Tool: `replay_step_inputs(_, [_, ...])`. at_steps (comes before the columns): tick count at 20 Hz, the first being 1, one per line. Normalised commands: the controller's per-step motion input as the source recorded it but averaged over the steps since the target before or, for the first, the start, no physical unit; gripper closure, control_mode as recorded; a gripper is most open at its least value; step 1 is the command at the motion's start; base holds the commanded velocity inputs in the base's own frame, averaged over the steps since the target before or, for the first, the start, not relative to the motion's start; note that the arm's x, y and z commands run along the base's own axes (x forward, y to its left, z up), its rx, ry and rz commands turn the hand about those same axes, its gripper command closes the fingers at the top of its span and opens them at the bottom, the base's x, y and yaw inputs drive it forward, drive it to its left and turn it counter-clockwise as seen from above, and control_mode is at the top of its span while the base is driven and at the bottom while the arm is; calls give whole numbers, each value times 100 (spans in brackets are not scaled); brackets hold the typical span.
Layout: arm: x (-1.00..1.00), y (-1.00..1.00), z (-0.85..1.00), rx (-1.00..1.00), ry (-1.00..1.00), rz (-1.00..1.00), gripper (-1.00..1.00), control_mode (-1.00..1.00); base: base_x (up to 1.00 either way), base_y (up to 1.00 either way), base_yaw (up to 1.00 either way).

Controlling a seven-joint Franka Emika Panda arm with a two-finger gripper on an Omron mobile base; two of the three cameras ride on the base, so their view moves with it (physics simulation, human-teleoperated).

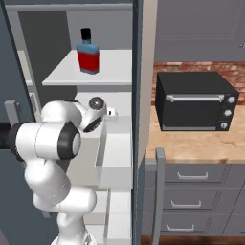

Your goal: Place the liquor on the top shelf of the fridge to keep it out of children's reach, and place the onion and pear on lower shelves for easy access.

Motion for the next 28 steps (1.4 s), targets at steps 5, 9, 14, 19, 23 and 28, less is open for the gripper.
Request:
replay_step_inputs(5, [-93, 0, 23, -8, 9, -5, -100, -100, 0, 0, 0])
replay_step_inputs(9, [-100, 0, 29, -10, 1, -2, -100, -100, 0, 0, 0])
replay_step_inputs(14, [-100, 0, 65, -7, 0, 0, -100, -100, 0, 0, 0])
replay_step_inputs(19, [-100, 0, 81, -7, 0, 0, -100, -100, 0, 0, 0])
replay_step_inputs(23, [-100, 0, 79, -4, 0, 0, -100, -100, 0, 0, 0])
replay_step_inputs(28, [-100, 0, 85, 0, 0, 0, -100, -100, 0, 0, 0])
